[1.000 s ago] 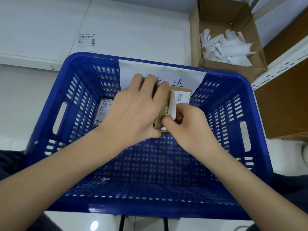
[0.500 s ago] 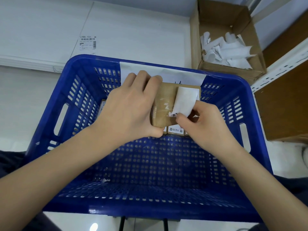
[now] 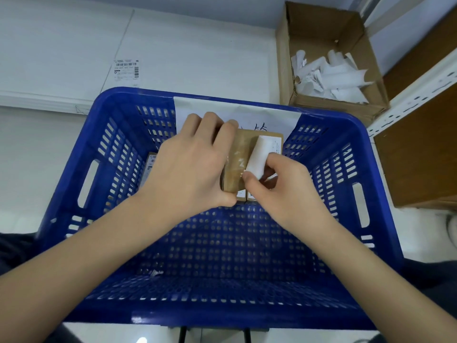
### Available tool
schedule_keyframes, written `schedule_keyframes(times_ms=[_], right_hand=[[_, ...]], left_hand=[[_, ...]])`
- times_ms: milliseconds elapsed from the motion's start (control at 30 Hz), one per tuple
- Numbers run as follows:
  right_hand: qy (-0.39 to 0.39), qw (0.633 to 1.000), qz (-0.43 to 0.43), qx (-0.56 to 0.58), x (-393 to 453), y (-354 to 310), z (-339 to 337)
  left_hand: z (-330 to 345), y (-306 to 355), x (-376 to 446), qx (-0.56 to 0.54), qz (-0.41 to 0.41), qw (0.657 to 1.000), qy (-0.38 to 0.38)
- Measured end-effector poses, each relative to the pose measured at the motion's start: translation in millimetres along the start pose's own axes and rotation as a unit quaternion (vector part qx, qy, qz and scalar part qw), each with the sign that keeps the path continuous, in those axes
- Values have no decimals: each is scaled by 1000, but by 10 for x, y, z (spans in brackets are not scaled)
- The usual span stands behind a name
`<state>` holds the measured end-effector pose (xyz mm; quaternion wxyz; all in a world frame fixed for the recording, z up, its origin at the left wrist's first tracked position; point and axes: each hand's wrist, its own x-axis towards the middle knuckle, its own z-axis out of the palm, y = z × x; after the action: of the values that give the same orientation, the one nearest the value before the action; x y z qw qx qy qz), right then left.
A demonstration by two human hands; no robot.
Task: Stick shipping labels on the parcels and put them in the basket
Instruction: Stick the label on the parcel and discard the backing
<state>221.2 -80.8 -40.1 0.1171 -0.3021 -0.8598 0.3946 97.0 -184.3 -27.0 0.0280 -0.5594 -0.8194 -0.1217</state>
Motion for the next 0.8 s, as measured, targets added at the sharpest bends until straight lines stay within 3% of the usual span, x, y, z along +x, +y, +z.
schedule_keyframes(times_ms=[367,600,800], right_hand=[[-27,999,-3,-36,27,5,1],[-22,999,28,-14,16,59,-115],[8,997,24,-67,43,159,-168]], left_hand=[[65,-14,-2,-10,3,1000,-4],[72,-71,0,-45,1,999,7],[15,-112,-20,-71,-30,997,-2]])
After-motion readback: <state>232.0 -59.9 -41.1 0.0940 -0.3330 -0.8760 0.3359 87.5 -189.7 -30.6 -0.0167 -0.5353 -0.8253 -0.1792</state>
